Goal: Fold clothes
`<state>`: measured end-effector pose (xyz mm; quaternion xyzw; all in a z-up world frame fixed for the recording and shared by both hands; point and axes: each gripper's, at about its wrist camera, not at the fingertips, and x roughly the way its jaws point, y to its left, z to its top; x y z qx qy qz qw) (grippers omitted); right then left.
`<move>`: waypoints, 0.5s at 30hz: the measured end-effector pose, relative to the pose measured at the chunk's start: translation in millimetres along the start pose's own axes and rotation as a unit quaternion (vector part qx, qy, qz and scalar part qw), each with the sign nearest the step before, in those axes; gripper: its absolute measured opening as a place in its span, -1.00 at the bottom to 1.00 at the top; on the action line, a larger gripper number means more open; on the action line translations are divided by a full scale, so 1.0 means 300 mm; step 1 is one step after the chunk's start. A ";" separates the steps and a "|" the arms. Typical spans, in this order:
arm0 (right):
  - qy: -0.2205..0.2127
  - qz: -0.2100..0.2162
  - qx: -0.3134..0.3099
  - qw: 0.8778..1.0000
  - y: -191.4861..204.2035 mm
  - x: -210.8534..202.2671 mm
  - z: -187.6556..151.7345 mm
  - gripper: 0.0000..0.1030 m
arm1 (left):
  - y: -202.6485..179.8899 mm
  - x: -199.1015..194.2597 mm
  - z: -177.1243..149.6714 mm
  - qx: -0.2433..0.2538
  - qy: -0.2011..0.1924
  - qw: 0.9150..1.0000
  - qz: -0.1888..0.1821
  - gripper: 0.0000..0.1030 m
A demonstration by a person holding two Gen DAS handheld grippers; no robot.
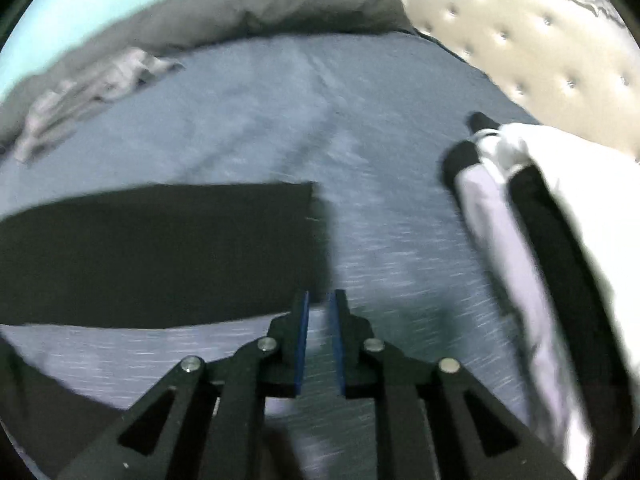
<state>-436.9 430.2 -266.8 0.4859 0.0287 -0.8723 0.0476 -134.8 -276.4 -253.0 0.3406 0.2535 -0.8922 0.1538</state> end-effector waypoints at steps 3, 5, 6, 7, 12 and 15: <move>-0.006 0.057 0.009 0.998 0.097 -0.055 -0.035 -0.77 | 0.026 -0.028 0.008 -0.007 -0.007 1.000 0.000 -0.74; -0.008 0.091 0.013 0.996 0.164 -0.083 -0.052 -0.73 | 0.052 -0.048 0.013 -0.012 -0.011 1.000 0.003 -0.71; -0.006 0.103 0.010 0.995 0.203 -0.086 -0.054 -0.71 | 0.066 -0.056 0.016 -0.015 -0.013 1.000 0.006 -0.71; -0.004 0.115 0.003 0.993 0.248 -0.095 -0.065 -0.69 | 0.087 -0.067 0.019 -0.020 -0.016 1.000 0.009 -0.71; 0.015 0.165 -0.026 0.986 0.472 -0.163 -0.159 -0.61 | 0.187 -0.098 0.027 -0.048 -0.012 0.999 0.014 -0.69; 0.024 0.185 -0.041 0.982 0.575 -0.183 -0.197 -0.58 | 0.227 -0.094 0.024 -0.055 -0.002 0.998 0.007 -0.45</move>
